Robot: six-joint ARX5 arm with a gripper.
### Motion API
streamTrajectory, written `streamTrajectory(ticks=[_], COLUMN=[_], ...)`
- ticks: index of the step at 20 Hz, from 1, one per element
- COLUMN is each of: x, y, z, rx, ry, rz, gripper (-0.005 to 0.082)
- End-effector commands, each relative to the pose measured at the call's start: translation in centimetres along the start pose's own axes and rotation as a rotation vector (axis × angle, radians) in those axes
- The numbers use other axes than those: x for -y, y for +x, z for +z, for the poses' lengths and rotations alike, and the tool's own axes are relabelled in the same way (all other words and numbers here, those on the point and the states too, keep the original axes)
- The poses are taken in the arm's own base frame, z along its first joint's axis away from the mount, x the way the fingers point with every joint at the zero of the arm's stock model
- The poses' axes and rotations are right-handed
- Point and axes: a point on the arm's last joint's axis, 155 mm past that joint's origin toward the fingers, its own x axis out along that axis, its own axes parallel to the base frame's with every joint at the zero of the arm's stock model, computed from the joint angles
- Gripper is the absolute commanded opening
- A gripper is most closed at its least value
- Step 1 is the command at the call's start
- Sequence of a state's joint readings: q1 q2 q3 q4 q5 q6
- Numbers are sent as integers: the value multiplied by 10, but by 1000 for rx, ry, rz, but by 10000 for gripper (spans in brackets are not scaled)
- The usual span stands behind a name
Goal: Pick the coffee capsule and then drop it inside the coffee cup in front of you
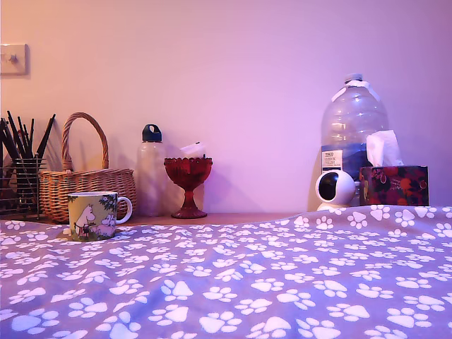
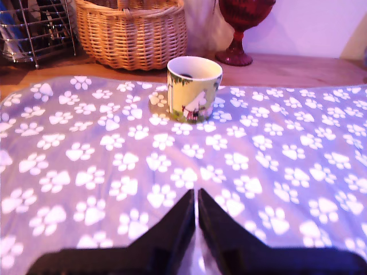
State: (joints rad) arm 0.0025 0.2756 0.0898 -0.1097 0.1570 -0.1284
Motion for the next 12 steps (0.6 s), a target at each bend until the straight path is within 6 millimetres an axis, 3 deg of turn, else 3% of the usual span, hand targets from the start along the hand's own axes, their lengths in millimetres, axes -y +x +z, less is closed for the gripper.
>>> streamTrajectory(ticks=[1, 6, 12], x=[1, 6, 0], y=[-3, -20, -19], z=[-6, -1, -10], rx=[3, 57, 22], ry=[-3, 7, 1], rz=[-9, -24, 5], gripper=[-19, -19, -19])
